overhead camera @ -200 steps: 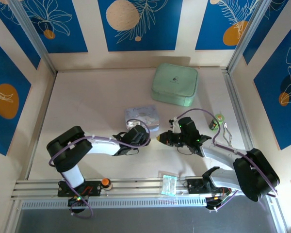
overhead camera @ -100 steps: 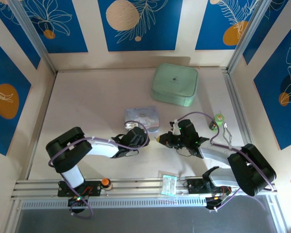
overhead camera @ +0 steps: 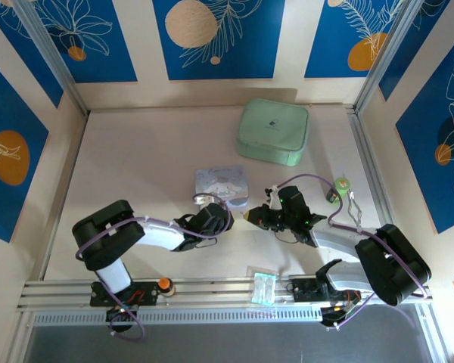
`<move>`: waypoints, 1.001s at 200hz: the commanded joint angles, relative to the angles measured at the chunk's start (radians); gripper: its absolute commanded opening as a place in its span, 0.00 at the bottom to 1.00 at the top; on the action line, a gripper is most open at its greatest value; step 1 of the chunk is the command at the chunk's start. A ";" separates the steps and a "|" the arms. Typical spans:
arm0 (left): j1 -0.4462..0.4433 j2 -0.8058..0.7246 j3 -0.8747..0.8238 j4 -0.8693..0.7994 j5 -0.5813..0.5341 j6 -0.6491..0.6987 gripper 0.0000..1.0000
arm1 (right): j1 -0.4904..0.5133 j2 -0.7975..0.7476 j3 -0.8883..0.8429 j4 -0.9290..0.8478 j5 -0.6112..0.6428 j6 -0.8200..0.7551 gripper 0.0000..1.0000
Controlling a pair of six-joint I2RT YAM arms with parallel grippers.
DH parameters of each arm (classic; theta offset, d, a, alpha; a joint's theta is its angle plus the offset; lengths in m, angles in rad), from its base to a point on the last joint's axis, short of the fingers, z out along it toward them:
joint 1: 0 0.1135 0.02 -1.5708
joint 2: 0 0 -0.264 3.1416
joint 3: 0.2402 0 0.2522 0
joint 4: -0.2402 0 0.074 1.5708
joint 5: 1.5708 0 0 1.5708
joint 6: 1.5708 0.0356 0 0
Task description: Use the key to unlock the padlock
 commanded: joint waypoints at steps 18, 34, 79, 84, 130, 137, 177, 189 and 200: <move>-0.008 0.008 -0.001 -0.007 0.038 -0.069 0.14 | -0.006 0.000 -0.028 0.048 -0.047 0.057 0.03; -0.007 0.010 -0.008 0.033 0.055 -0.117 0.13 | -0.011 -0.001 -0.033 0.056 -0.081 0.123 0.02; 0.000 0.024 -0.060 0.198 0.085 -0.304 0.06 | -0.014 0.029 -0.045 0.096 -0.154 0.261 0.02; 0.001 0.024 -0.064 0.210 0.086 -0.322 0.06 | -0.016 0.040 -0.044 0.106 -0.166 0.269 0.02; 0.006 0.047 -0.095 0.301 0.072 -0.427 0.04 | -0.020 0.115 -0.077 0.247 -0.213 0.308 0.02; 0.004 0.051 -0.103 0.322 0.064 -0.438 0.04 | -0.020 0.117 -0.079 0.257 -0.215 0.312 0.02; 0.009 0.047 -0.097 0.304 0.062 -0.467 0.01 | -0.041 0.112 -0.090 0.270 -0.227 0.317 0.02; 0.009 0.059 -0.098 0.337 0.065 -0.481 0.01 | -0.046 0.115 -0.095 0.288 -0.238 0.333 0.02; 0.009 0.064 -0.090 0.330 0.067 -0.487 0.01 | -0.051 0.110 -0.109 0.314 -0.238 0.351 0.02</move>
